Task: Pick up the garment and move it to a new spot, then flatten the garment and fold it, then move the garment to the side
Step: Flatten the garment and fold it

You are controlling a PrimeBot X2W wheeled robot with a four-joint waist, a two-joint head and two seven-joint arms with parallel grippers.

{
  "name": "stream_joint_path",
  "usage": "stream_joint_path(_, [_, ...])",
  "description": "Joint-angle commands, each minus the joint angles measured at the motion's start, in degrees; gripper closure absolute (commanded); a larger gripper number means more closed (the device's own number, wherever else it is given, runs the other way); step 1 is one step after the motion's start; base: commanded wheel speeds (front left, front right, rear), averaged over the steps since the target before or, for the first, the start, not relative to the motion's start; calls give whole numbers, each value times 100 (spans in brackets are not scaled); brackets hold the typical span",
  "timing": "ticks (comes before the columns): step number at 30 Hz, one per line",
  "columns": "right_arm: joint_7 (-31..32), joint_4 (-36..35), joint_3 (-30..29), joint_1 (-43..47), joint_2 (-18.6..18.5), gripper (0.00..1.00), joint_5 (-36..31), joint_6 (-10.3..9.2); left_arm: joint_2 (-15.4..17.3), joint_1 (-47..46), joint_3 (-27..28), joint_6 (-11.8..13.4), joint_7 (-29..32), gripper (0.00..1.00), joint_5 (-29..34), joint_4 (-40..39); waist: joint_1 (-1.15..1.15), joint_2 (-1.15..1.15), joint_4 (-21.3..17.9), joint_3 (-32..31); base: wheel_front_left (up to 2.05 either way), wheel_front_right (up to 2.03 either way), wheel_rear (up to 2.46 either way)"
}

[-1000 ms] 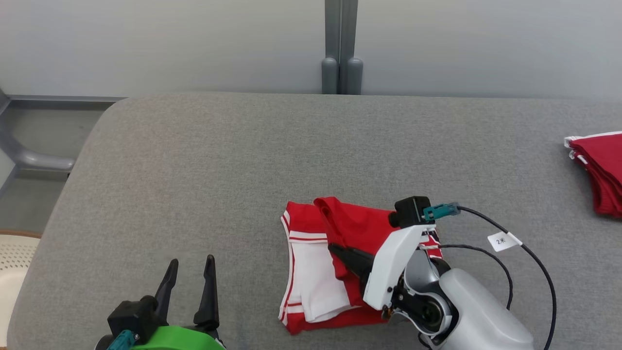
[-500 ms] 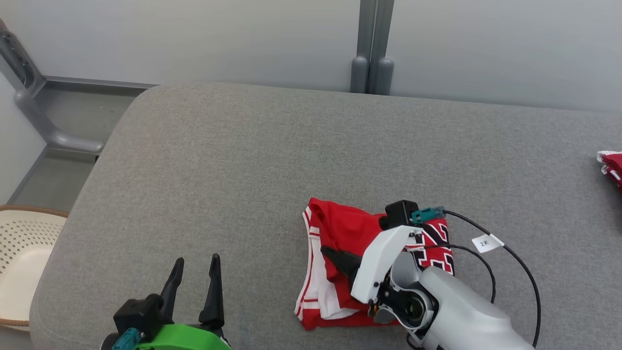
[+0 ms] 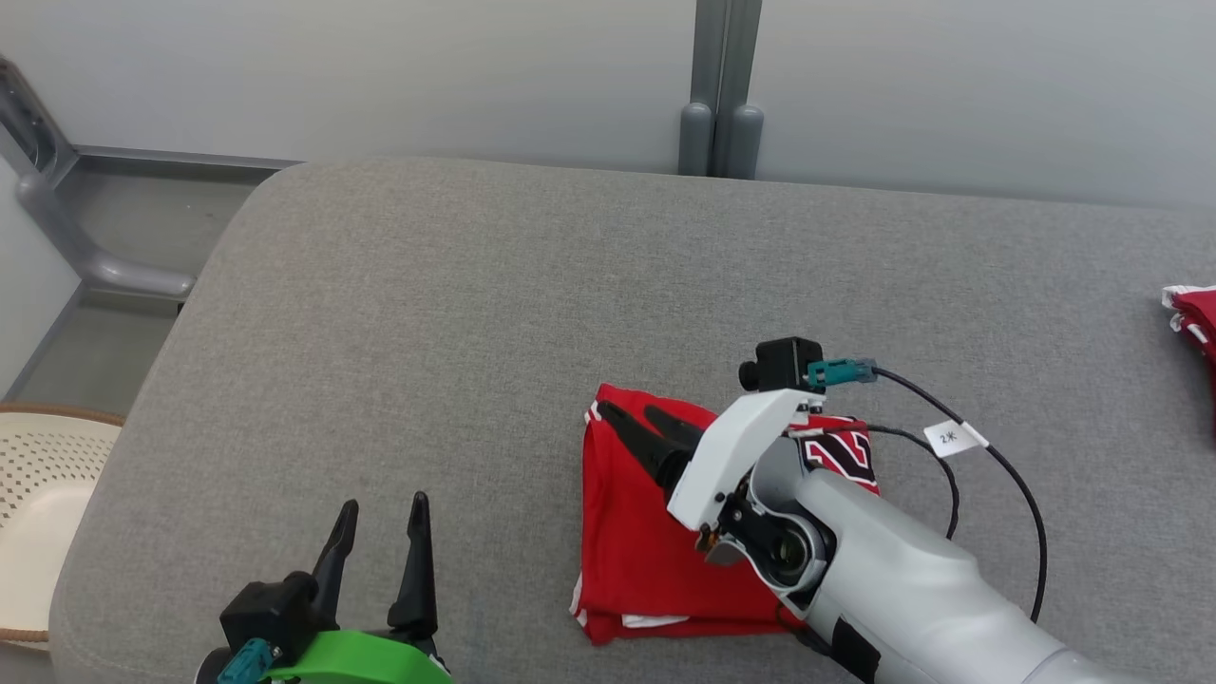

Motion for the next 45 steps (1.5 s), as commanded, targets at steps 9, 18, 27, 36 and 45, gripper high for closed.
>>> stream_joint_path(9, [-1377,426,58,-510,-198,0,-1126,2,84,-181,2,-5,-31,0,67,-66,0,0,-232,2,0,0,0])
stream_joint_path(18, [-1645,25,-1353,78,-723,0,-2542,2,164,-402,48,85,-42,0,245,-135,0,0,-624,-65,0,0,0])
stream_joint_path(27, [-1644,-1692,-3635,1989,-430,0,-4878,2,134,-259,197,132,-53,0,384,-117,0,0,-882,-128,0,0,0])
stream_joint_path(36, [-1645,-2877,-4376,3067,-66,0,-5667,2,28,29,453,113,-51,0,596,-198,0,0,-1029,-165,0,0,0])
stream_joint_path(45, [-1646,-3116,-4487,3394,-10,0,-5906,2,-103,223,625,-4,-52,0,838,-116,0,0,-1078,-207,0,0,0])
